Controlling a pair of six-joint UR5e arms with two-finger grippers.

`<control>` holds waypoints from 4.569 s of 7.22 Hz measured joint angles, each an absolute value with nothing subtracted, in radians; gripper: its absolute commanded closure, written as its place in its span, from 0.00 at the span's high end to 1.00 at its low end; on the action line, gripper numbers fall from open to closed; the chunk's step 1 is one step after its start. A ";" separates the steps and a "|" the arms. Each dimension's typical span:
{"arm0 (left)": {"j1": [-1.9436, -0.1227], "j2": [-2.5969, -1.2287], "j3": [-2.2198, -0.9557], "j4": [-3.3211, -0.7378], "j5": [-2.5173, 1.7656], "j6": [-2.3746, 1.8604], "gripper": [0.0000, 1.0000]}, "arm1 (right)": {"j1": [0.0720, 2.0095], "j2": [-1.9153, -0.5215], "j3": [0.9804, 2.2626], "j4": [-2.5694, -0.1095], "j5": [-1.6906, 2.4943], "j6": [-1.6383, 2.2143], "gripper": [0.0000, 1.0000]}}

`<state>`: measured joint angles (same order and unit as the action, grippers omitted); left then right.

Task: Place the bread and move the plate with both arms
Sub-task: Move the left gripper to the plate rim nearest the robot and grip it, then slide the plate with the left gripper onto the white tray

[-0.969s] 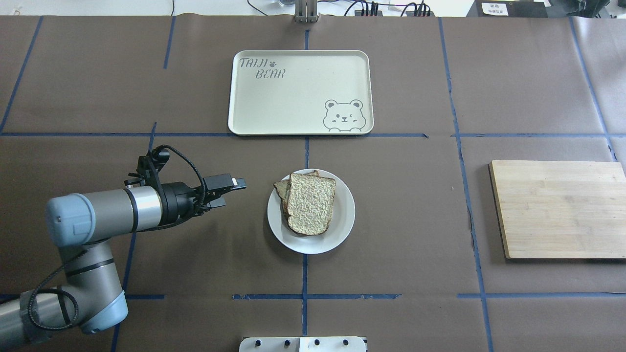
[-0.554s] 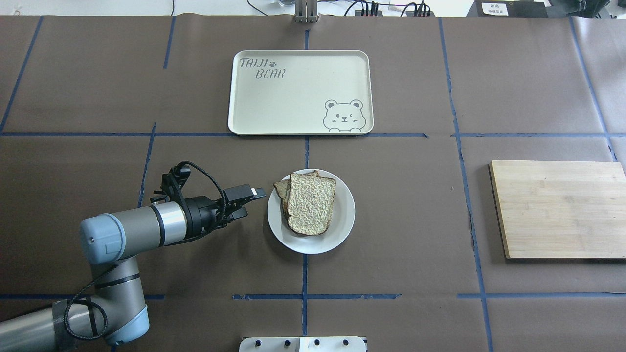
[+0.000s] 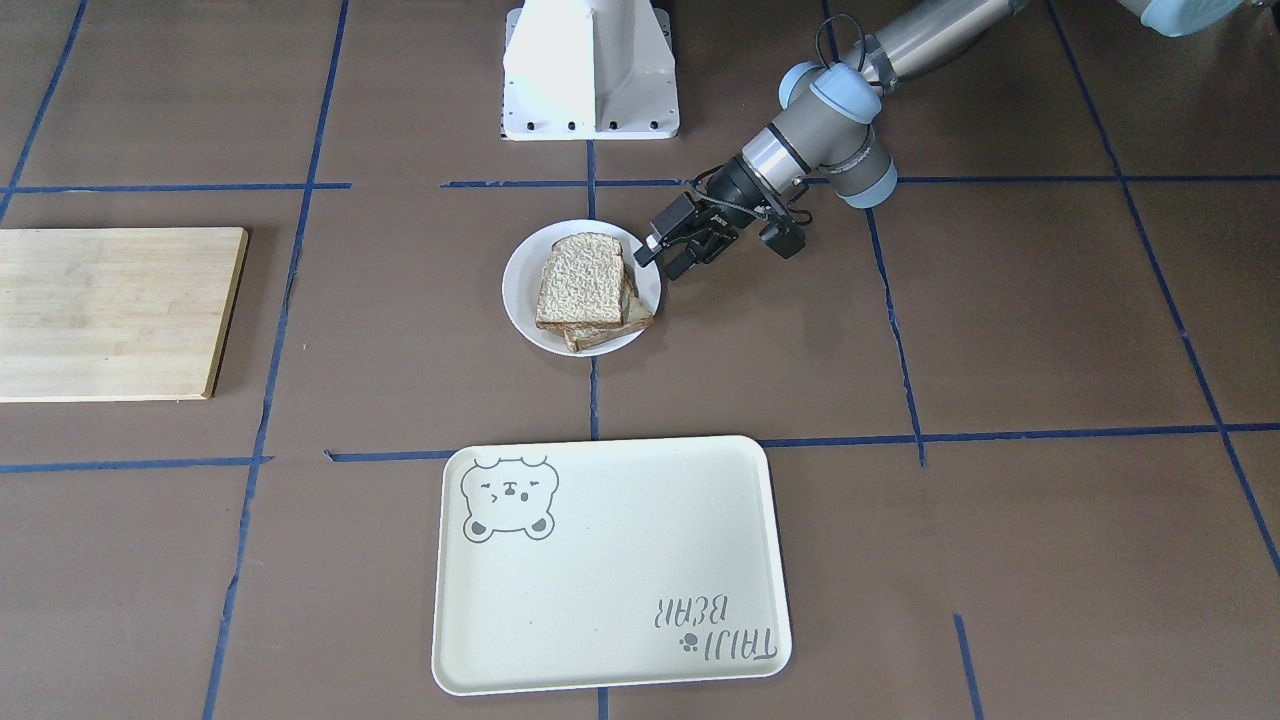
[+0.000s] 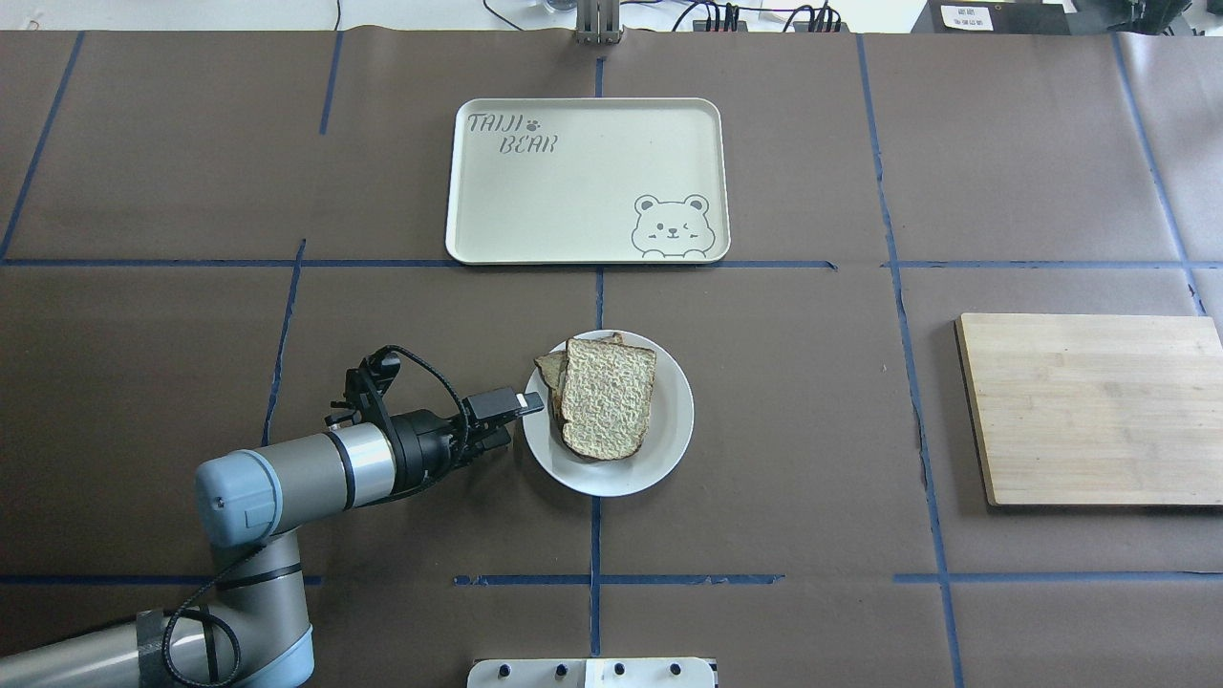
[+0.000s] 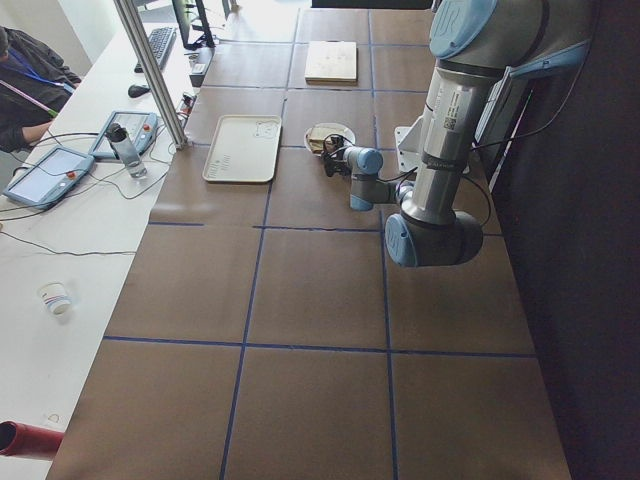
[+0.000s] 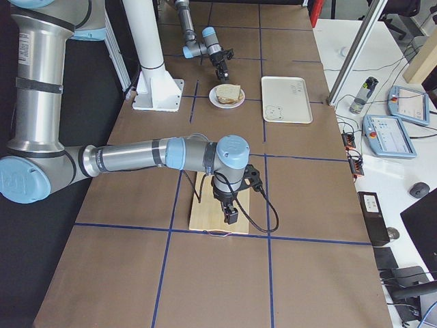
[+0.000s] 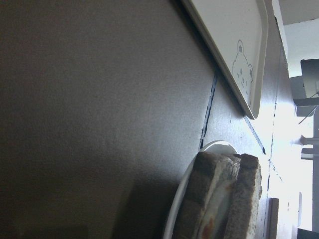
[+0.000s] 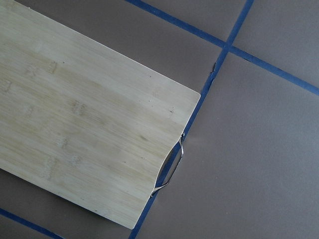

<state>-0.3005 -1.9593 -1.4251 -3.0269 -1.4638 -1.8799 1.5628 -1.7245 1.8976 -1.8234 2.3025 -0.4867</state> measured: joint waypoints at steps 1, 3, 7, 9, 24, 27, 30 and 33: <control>-0.297 -1.967 -1.424 -3.028 -1.463 -1.880 0.56 | 1.564 -1.725 1.898 -1.823 2.303 -0.486 1.00; -0.288 -1.973 -1.422 -3.028 -1.462 -1.881 0.56 | 1.566 -1.726 1.899 -1.823 2.302 -0.486 1.00; -0.285 -1.975 -1.411 -3.029 -1.462 -1.881 0.43 | 1.568 -1.726 1.898 -1.823 2.303 -0.486 1.00; -0.276 -1.978 -1.404 -3.030 -1.462 -1.881 0.35 | 1.569 -1.725 1.897 -1.822 2.302 -0.486 1.00; -0.566 -2.287 -0.961 -3.219 -1.360 -2.167 0.06 | 1.582 -1.715 1.898 -1.822 2.303 -0.486 1.00; -0.581 -2.439 -0.746 -3.215 -1.363 -2.168 0.84 | 1.582 -1.714 1.894 -1.822 2.302 -0.486 1.00; -0.580 -2.449 -0.732 -3.209 -1.371 -2.125 0.99 | 1.582 -1.715 1.896 -1.822 2.303 -0.485 1.00; -0.605 -2.383 -0.944 -2.996 -1.520 -2.047 0.99 | 1.582 -1.715 1.899 -1.822 2.304 -0.484 1.00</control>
